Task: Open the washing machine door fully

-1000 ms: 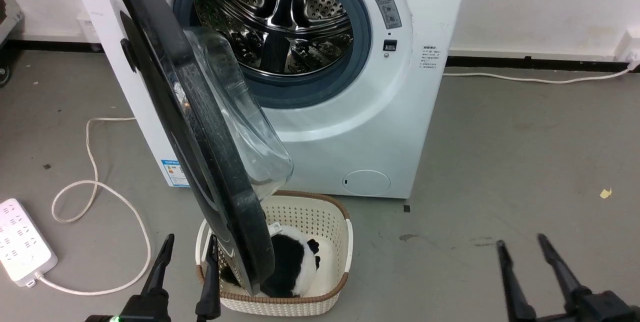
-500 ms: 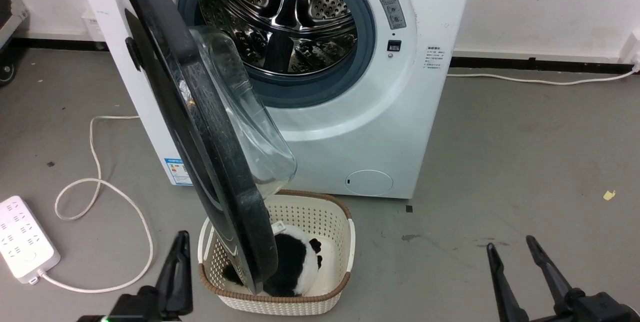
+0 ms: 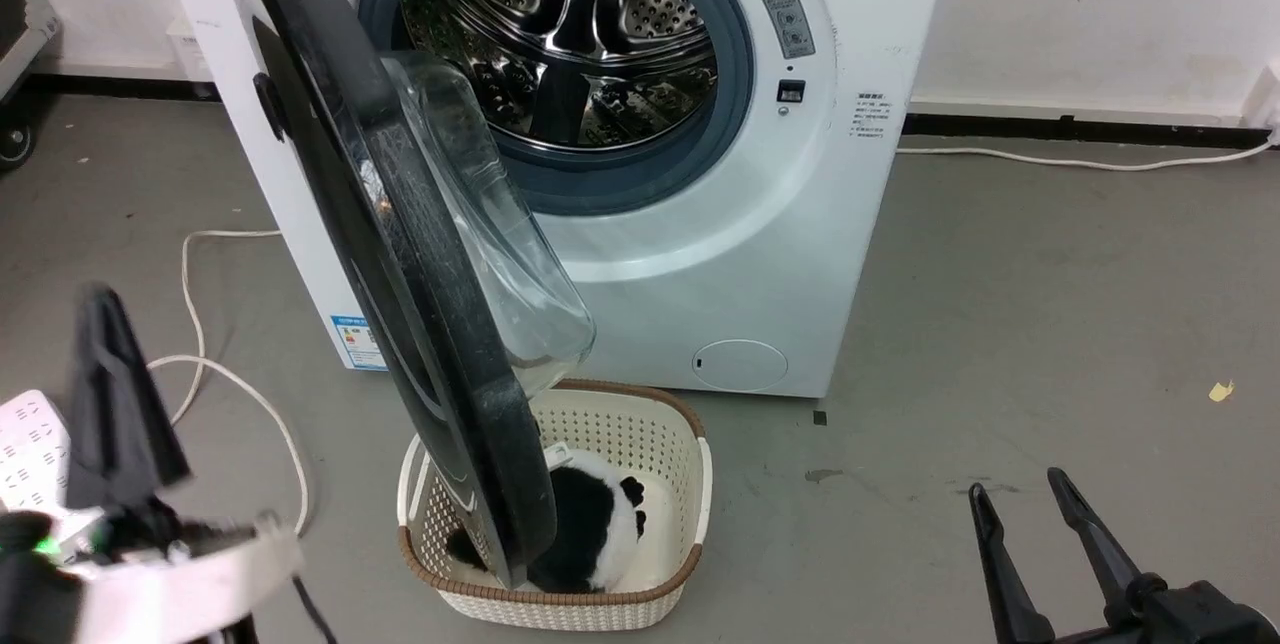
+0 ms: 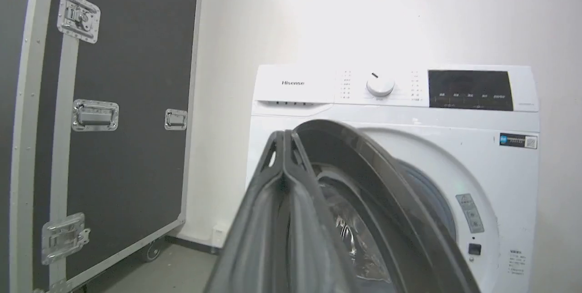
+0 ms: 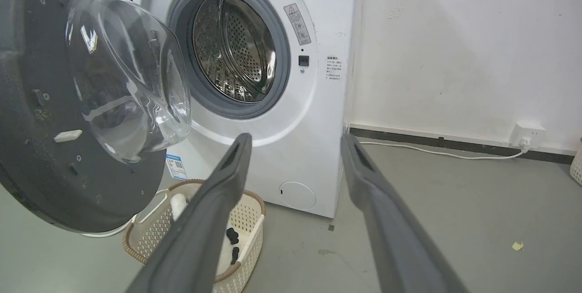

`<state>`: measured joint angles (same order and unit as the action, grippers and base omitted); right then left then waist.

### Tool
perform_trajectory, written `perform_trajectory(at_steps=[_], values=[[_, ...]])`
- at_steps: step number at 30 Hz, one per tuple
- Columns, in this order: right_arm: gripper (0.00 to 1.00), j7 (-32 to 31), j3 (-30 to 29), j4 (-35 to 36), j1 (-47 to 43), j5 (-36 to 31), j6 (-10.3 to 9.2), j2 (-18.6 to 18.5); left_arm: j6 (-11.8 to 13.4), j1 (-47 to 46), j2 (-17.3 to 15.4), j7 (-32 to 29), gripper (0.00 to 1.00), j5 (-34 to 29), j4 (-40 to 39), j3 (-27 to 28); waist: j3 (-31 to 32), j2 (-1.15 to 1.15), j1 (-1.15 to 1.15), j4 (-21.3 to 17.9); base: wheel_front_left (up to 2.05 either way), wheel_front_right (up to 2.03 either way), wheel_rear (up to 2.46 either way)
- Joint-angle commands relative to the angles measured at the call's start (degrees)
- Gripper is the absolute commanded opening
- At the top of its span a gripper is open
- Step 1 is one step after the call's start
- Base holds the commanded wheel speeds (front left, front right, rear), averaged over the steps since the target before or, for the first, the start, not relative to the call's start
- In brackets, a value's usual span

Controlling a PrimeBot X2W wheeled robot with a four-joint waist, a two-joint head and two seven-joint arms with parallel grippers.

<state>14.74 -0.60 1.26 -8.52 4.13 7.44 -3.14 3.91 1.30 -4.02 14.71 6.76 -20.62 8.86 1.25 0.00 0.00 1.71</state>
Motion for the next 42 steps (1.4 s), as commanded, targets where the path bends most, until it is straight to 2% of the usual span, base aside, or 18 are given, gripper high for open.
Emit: perform_trajectory(at_steps=[1,7,14,18,26,33,42], values=[[1.0,0.26,-0.08,-0.03,0.77,0.46,0.05,0.25,-0.17,-2.05,0.37,0.29,0.0,0.18,-2.28,0.42,0.07,0.0,0.0,0.1,0.0,0.0,0.0],[1.0,0.26,0.11,-0.32,0.95,0.75,0.05,0.26,-1.48,-6.83,0.49,0.29,0.0,-0.84,-9.84,-1.94,0.26,0.0,0.0,0.22,0.0,0.0,0.0],[1.0,0.26,0.22,-0.35,1.14,1.18,0.05,0.26,-3.14,-6.2,0.52,-1.36,0.0,-3.21,-9.6,-10.46,0.08,0.0,0.0,-0.06,0.0,0.0,0.0],[1.0,0.26,0.36,-0.73,1.06,1.76,0.05,0.26,-4.25,-4.33,0.65,-2.51,0.0,-5.07,-4.79,-16.55,-0.04,0.0,0.0,-0.14,0.0,0.0,0.0],[1.0,0.26,1.11,-1.38,1.57,2.28,0.05,0.26,-4.74,-1.02,1.0,-4.94,0.0,-1.64,11.09,-25.04,0.06,0.0,0.0,-0.61,0.0,0.0,0.0],[1.0,0.26,1.52,-1.67,1.54,2.81,0.05,0.26,-2.97,-1.65,1.07,-6.47,0.0,1.33,22.14,-25.59,-0.13,0.0,0.0,-0.74,0.0,0.0,0.0],[1.0,0.26,1.65,-2.21,0.56,3.4,0.05,0.26,-1.85,-2.46,0.6,-4.25,0.0,2.53,27.48,-24.04,0.07,0.0,0.0,3.2,0.0,0.0,0.0]])
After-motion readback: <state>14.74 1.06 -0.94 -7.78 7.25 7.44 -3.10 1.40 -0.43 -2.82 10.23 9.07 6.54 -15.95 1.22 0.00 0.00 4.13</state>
